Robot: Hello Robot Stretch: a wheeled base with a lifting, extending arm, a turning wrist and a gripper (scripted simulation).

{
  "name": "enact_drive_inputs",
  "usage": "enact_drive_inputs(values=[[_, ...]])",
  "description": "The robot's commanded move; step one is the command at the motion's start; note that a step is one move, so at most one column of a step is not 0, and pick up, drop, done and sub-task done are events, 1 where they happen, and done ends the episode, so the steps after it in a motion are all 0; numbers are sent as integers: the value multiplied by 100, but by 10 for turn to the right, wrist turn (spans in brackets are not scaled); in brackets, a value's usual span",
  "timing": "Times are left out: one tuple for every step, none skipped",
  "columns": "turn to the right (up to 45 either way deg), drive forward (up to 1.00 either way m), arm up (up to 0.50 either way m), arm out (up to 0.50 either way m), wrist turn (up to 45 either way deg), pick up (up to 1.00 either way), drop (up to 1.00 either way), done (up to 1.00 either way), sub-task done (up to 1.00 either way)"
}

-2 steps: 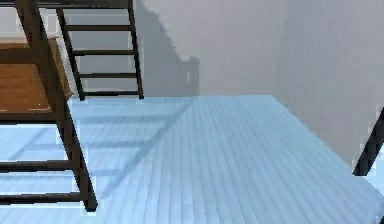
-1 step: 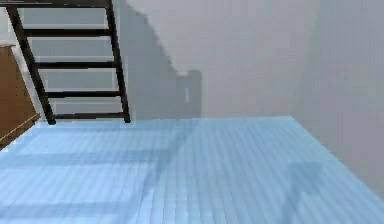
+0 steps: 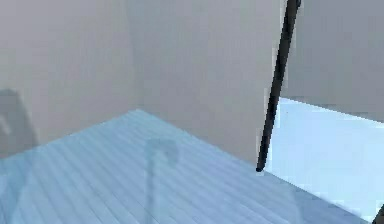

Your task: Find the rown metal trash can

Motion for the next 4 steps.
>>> enact_drive_inputs(values=[[180, 0, 0, 0, 0, 0, 0, 0, 0], [0, 65, 0, 0, 0, 0, 0, 0, 0], [300, 0, 0, 0, 0, 0, 0, 0, 0], [0, 100, 0, 0, 0, 0, 0, 0, 0]])
